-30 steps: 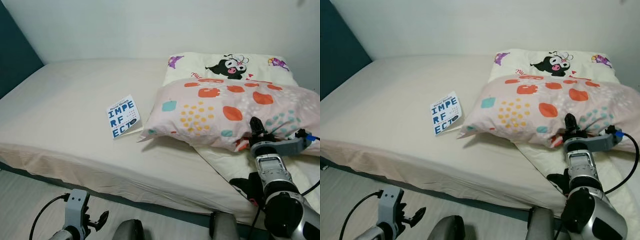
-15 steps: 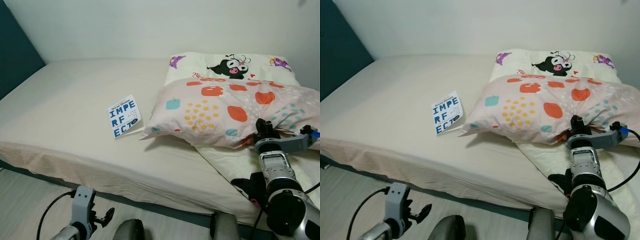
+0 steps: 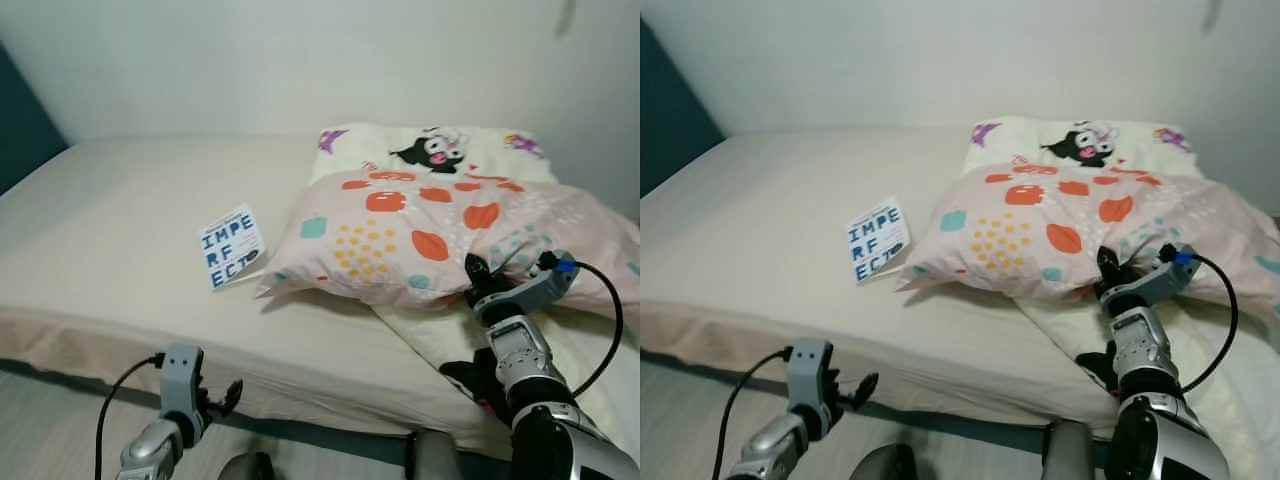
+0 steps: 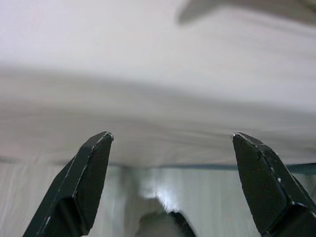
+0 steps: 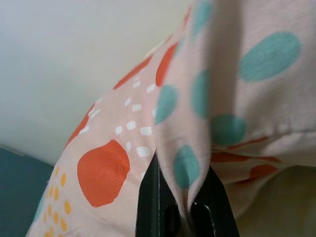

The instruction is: Clean up the room

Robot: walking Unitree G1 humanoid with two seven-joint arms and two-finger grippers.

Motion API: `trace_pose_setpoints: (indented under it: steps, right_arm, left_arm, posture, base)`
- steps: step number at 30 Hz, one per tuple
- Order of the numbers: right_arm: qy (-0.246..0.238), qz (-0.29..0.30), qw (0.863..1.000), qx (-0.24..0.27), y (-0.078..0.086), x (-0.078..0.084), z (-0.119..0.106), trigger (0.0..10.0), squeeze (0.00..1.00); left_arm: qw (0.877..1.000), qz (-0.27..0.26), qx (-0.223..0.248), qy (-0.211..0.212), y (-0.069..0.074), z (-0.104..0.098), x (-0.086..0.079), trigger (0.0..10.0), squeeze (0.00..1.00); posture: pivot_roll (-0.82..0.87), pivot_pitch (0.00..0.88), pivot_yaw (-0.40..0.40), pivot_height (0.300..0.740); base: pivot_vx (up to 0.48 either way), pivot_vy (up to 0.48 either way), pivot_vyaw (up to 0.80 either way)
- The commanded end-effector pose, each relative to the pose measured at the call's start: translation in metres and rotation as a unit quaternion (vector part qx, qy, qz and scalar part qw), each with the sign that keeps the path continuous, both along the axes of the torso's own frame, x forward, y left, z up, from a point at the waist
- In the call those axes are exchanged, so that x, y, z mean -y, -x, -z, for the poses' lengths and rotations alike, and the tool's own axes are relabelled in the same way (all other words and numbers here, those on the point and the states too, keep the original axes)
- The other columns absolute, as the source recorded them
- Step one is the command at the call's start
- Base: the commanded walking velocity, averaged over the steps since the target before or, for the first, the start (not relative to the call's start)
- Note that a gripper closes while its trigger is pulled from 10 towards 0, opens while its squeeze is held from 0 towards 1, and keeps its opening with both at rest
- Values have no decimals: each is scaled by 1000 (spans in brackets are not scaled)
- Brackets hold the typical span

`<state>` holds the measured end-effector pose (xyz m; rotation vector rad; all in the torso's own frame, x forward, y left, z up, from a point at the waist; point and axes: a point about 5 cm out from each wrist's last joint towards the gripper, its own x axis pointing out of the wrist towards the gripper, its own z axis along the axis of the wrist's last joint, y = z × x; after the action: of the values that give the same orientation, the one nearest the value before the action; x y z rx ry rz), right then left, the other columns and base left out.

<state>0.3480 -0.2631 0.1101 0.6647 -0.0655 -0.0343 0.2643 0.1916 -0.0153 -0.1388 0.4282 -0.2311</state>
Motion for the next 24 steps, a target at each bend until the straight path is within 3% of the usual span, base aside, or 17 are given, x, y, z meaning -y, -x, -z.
trace_pose_setpoints:
  steps: [1, 6, 10, 14, 24]
  right_arm:
    - [18, -17, 1000, 9, 0, -1, -4, 0, 0]
    - [37, -15, 999, 12, 0, 5, -9, 0, 0]
    - [35, -13, 999, 21, 0, 6, -12, 0, 0]
    - [33, -19, 999, 28, -1, 2, -15, 0, 0]
    - [39, -88, 992, 87, -11, -28, -35, 0, 0]
  left_arm:
    - [999, -42, 15, 10, -12, -11, -12, 10000, 0]
    - [996, -72, 46, 15, -28, -27, -19, 10000, 0]
    - [994, -90, 55, 13, -33, -33, -24, 10000, 0]
    - [994, -99, 55, 11, -34, -34, -27, 10000, 0]
    - [993, -117, 20, 4, -22, -21, -30, 10000, 0]
  posture:
    - [-118, 0, 90, 582]
    - [-123, 0, 83, 600]
    - [-122, 0, 81, 614]
    - [-118, 0, 80, 623]
    - [-104, 0, 69, 669]
  base:
    - [0, 0, 0]
    - [0, 0, 0]
    - [0, 0, 0]
    - [0, 0, 0]
    - [0, 0, 0]
